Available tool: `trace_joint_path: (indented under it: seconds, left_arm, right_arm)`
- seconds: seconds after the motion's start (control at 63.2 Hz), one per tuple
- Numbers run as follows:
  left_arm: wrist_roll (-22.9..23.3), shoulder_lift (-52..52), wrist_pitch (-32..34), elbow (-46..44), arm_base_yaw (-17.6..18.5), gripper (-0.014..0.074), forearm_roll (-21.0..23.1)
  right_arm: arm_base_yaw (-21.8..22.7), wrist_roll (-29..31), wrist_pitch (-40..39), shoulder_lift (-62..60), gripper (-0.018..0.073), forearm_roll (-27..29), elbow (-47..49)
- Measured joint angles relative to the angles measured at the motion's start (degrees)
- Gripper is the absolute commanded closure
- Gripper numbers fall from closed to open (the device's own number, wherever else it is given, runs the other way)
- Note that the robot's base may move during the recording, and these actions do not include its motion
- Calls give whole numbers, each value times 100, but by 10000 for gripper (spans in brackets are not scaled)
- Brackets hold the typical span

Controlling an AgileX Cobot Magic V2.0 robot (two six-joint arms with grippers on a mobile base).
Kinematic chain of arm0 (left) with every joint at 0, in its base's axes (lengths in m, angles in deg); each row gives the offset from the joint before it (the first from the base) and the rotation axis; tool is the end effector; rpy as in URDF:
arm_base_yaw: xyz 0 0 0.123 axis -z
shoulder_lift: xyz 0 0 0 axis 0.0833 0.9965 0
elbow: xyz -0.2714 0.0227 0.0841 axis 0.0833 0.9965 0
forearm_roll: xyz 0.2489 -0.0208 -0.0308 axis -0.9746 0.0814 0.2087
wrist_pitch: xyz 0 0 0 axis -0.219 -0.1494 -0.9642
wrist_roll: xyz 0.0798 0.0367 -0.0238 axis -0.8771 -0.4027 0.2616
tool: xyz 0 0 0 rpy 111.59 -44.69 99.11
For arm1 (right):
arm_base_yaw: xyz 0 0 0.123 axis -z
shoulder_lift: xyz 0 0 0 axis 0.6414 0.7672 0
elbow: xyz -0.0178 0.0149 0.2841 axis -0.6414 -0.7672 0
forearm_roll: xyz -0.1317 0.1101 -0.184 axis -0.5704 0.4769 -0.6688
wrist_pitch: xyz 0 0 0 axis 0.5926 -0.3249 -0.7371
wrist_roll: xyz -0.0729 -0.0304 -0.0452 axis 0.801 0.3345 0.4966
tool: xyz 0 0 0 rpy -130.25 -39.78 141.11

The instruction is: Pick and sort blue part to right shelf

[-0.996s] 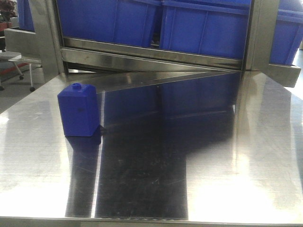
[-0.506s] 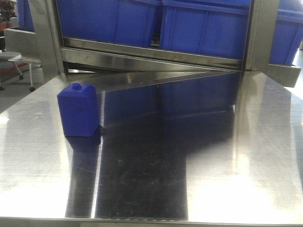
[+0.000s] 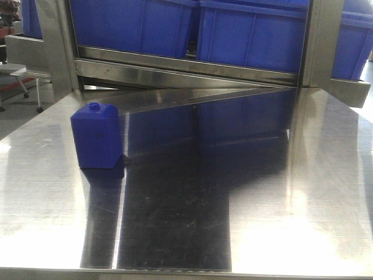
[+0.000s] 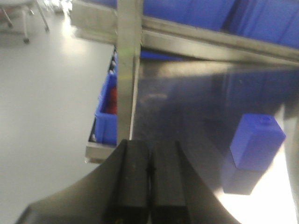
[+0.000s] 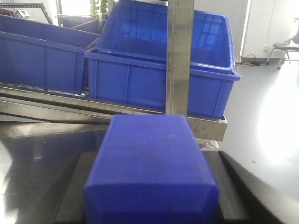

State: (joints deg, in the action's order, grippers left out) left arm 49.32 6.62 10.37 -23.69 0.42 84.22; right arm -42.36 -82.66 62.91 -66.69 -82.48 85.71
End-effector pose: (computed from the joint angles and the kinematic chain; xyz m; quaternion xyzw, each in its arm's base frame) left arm 0.0750 -0.0087 0.2608 0.0171 0.7842 -0.0561 0.6178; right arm 0.0581 0.0025 0.3015 0.0050 0.6918 0.0363 0.7212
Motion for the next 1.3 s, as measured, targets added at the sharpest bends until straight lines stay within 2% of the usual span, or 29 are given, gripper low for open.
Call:
trace_joint_path:
  seconds: [0.142, 0.206, 0.364, 0.569, 0.775, 0.917, 1.139, 1.297]
  left_arm:
    - [30, 707, -20, -281, 533, 55, 0]
    - [30, 1031, -30, -411, 765, -5, 0]
    - [30, 1894, -65, -810, 1167, -8, -2]
    - [52, 3081, -295, -1697, 1289, -7, -94]
    - [448, 4332, -924, -2816, 1630, -7, -351]
    - [913, 5253, -1693, -3775, 1911, -7, -384]
    - [2177, 6616, -2987, -5108, 2169, -7, -669]
    - [2381, 7383, -3797, -5976, 2372, -7, -716]
  right_arm:
    - [0, 0, 0, 0, 147, 0, 0]
    - [0, 0, 0, 0, 147, 0, 0]
    - [0, 0, 0, 0, 147, 0, 0]
    - [0, 0, 0, 0, 147, 0, 0]
    - [0, 0, 0, 0, 147, 0, 0]
    - [0, 0, 0, 0, 147, 0, 0]
    - [0, 0, 0, 0, 147, 0, 0]
    - [0, 0, 0, 0, 147, 0, 0]
